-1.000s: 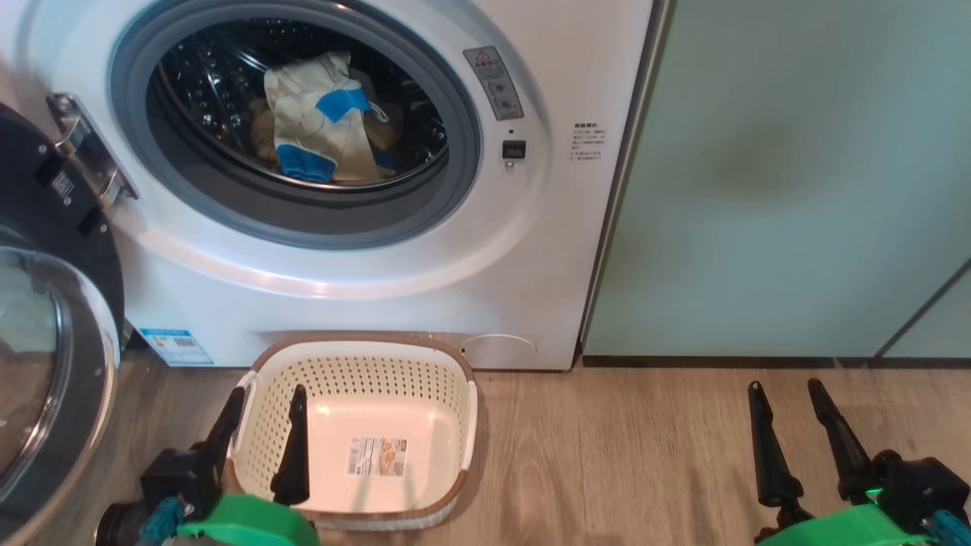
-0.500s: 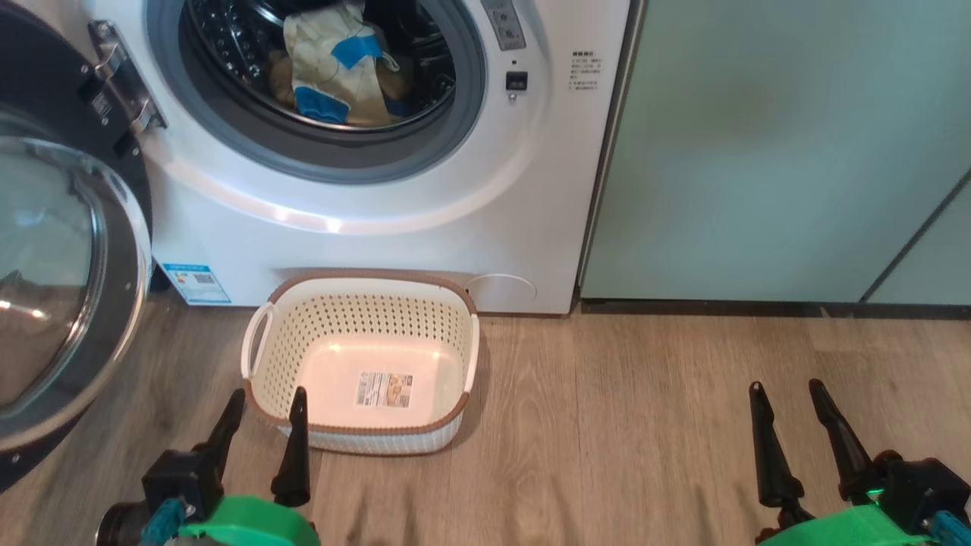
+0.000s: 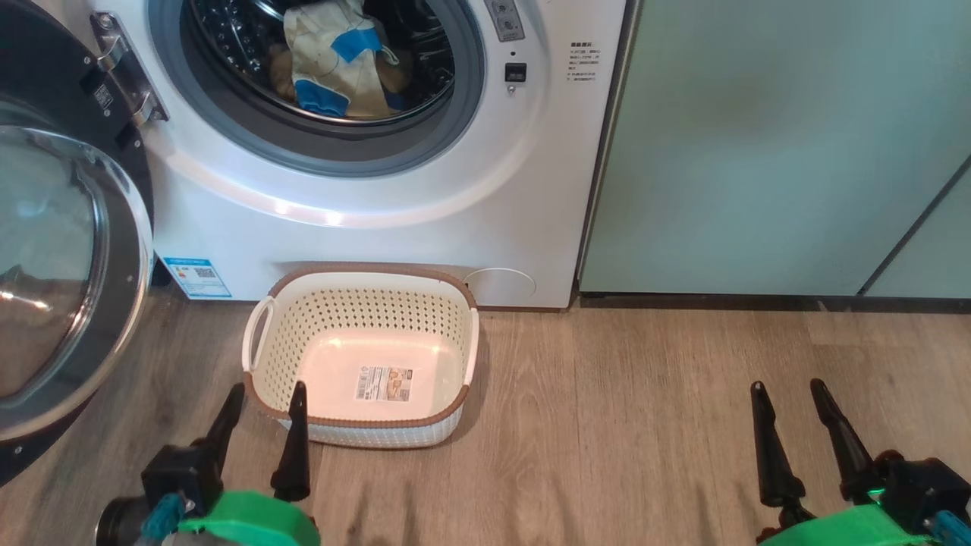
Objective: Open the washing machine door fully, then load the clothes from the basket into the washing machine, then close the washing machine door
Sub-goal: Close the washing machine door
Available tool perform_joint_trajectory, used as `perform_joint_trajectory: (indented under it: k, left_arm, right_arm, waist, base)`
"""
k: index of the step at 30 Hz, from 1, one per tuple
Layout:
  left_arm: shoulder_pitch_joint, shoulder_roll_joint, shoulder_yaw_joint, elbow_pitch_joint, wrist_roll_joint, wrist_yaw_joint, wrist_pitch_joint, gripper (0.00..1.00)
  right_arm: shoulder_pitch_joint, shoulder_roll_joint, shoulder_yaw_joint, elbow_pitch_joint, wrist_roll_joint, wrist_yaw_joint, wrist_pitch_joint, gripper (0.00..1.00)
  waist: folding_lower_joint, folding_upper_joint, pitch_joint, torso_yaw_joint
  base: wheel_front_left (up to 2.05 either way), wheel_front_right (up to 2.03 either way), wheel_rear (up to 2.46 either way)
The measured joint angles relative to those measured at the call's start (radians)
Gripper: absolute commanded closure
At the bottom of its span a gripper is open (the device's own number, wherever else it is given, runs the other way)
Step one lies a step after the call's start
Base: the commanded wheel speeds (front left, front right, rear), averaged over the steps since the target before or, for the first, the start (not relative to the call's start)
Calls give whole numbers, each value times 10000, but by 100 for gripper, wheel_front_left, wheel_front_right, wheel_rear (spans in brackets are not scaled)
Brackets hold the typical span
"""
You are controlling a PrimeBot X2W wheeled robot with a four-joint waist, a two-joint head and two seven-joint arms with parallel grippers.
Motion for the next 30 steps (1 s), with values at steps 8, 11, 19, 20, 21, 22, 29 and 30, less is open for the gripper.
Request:
perform_joint_trajectory:
  k: [8,11,19,20,21,22,29,30]
  left_arm:
    - [-19,-6,-23,21,17,-6,0,0]
    - [-26,-12,-42,25,19,-17,-2,0]
    - [-34,-48,-71,23,105,-36,-31,0]
    - [-35,-52,-65,21,105,-33,-31,0]
    - [-35,-56,-69,21,109,-35,-31,0]
    - [-35,-65,-59,21,115,-33,-33,0]
    - [-35,-140,-25,21,117,-52,-44,0]
    - [-34,-155,-19,23,117,-56,-44,0]
  right_arm:
    - [1,0,-59,-2,0,0,0,0]
    - [3,0,-119,-4,0,0,0,0]
    - [20,0,-349,-46,-40,0,2,0]
    - [26,0,-360,-65,-81,0,2,0]
    - [29,0,-376,-75,-92,0,6,0]
    - [32,2,-385,-82,-94,0,21,0]
    - [31,2,-437,-169,-221,0,52,0]
    - [29,2,-435,-173,-255,0,105,0]
  waist:
    - [-1,0,-31,157]
    - [0,0,-30,339]
    - [-1,0,-10,1278]
    - [-1,0,-5,1433]
    - [-1,0,0,1594]
    - [-1,0,7,1764]
    - [0,0,75,2963]
    - [0,0,86,3136]
  base:
    - [0,0,0]
    - [0,0,0]
    - [0,0,0]
    - [0,0,0]
    - [0,0,0]
    - [0,0,0]
    - [0,0,0]
    - [0,0,0]
